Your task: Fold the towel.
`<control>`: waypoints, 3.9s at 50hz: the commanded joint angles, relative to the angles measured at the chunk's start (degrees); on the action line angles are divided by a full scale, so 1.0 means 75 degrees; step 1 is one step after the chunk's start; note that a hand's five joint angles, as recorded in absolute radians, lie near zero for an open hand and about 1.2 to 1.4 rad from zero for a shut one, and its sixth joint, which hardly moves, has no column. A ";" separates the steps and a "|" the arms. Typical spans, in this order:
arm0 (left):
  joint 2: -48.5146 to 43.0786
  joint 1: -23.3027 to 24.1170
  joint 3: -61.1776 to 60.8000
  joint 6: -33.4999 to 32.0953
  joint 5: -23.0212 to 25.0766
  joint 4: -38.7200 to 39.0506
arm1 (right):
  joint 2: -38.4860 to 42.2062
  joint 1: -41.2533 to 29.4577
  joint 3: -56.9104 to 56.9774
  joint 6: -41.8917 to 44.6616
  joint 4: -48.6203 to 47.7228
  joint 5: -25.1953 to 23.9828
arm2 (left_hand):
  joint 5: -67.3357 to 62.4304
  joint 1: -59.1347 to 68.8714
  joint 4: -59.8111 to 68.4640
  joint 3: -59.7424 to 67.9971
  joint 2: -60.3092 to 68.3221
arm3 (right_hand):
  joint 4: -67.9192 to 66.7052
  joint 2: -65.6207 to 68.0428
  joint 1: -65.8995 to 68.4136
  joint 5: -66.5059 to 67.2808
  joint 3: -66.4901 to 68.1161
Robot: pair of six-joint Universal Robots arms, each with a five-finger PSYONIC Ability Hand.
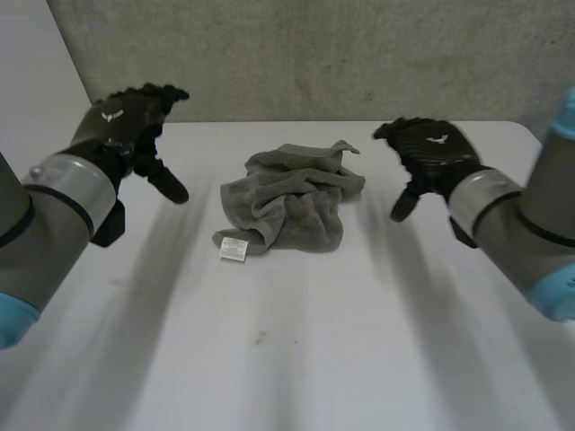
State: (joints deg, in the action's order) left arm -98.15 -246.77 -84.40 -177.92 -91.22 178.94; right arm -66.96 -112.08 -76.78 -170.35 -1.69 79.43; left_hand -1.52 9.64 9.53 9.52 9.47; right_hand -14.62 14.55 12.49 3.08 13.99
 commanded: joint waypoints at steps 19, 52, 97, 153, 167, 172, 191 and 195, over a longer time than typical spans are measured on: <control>-0.0014 -0.0566 -0.1474 0.0004 -0.0002 0.1091 | 0.5283 -0.1193 0.5281 -0.0666 0.0659 -0.0372 | 0.0196 0.0054 0.0069 0.0071 0.0077 | 0.0616 -0.0606 -0.0332 -0.0411 -0.0532; 0.0033 -0.0589 -0.1579 -0.0008 0.0010 0.1126 | 0.1392 -0.2693 0.0218 0.1221 0.2370 -0.2317 | 0.0196 0.0054 0.0069 0.0071 0.0077 | -0.4577 0.4586 0.4861 0.4782 0.4660; -0.0541 -0.0378 -0.1708 -0.0019 0.1051 0.1126 | 0.5798 -0.1603 0.6921 0.0236 0.1843 0.0542 | 0.0173 0.0077 0.0092 0.0093 0.0099 | -0.1765 0.1774 0.2049 0.1970 0.1848; -0.0717 0.0067 -0.1802 -0.0055 0.1310 0.1126 | -0.0832 -0.0878 -0.2932 0.0859 -0.0299 -0.1263 | 0.0173 0.0077 0.0092 0.0093 0.0099 | -0.0649 0.0658 0.0932 0.0853 0.0732; -0.1373 0.0465 -0.1626 -0.0101 0.1311 0.1465 | -0.0963 -0.0326 -0.3743 0.0354 -0.1367 -0.1181 | -0.0296 0.0546 0.0561 0.0563 0.0569 | -0.1055 0.1065 0.1339 0.1260 0.1139; -0.1677 0.0676 -0.1486 -0.0113 0.1311 0.1477 | -0.0811 -0.0291 -0.3743 0.0389 -0.1566 -0.1157 | -0.0902 0.1152 0.1167 0.1168 0.1174 | -0.1011 0.1020 0.1294 0.1215 0.1094; -0.2299 0.1286 -0.1485 -0.1836 0.1299 0.1442 | -0.0097 -0.0185 -0.3661 0.2076 -0.1602 -0.1110 | -0.1930 0.2180 0.2195 0.2196 0.2202 | -0.0696 0.0706 0.0980 0.0901 0.0780; -0.2311 0.1286 -0.1485 -0.1848 0.1276 0.1442 | 0.0033 -0.0186 -0.3602 0.2135 -0.1602 -0.1145 | -0.4391 0.4641 0.4656 0.4657 0.4663 | -0.0852 0.0861 0.1136 0.1057 0.0936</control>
State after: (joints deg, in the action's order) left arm -115.33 -237.05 -95.37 -191.47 -81.47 189.78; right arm -68.00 -113.39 -104.17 -155.43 -13.69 71.04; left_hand -14.81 24.81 24.83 24.84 24.87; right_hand -20.95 18.42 20.97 11.10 18.97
